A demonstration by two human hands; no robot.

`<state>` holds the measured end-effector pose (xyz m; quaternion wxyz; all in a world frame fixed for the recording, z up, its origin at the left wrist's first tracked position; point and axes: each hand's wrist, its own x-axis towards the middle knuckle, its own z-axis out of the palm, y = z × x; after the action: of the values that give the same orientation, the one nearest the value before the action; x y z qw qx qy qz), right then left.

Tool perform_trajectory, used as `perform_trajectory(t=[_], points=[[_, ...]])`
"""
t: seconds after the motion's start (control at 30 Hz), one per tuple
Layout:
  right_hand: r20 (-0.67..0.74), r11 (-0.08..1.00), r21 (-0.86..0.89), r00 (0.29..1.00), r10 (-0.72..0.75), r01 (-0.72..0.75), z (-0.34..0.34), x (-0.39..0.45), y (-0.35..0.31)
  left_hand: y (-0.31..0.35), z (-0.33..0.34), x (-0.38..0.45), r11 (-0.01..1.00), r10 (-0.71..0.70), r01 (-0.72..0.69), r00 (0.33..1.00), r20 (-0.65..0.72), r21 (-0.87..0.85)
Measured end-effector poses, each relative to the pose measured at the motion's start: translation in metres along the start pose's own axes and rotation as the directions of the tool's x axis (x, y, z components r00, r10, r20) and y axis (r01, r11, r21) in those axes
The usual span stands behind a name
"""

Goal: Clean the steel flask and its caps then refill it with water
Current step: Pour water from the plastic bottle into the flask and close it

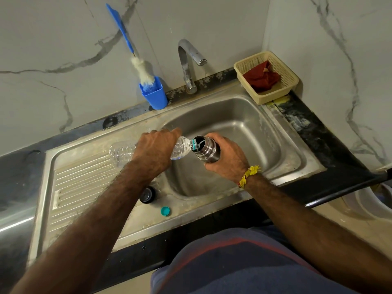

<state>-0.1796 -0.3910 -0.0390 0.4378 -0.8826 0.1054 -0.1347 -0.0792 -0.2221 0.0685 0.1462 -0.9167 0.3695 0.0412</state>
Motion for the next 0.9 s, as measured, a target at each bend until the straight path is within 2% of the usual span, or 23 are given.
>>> perform_trajectory(t=[0.43,0.9], points=[[0.005,0.997,-0.074,1.000,0.009,-0.009,0.004,0.000,0.002,0.003,-0.007,0.000,0.990,0.021,-0.022,1.000,0.010,0.141],[0.039,0.997,-0.083,0.999,0.006,-0.003,0.010,-0.002,0.005,0.017,-0.025,0.006,0.950,0.021,-0.056,0.993,0.115,0.306]])
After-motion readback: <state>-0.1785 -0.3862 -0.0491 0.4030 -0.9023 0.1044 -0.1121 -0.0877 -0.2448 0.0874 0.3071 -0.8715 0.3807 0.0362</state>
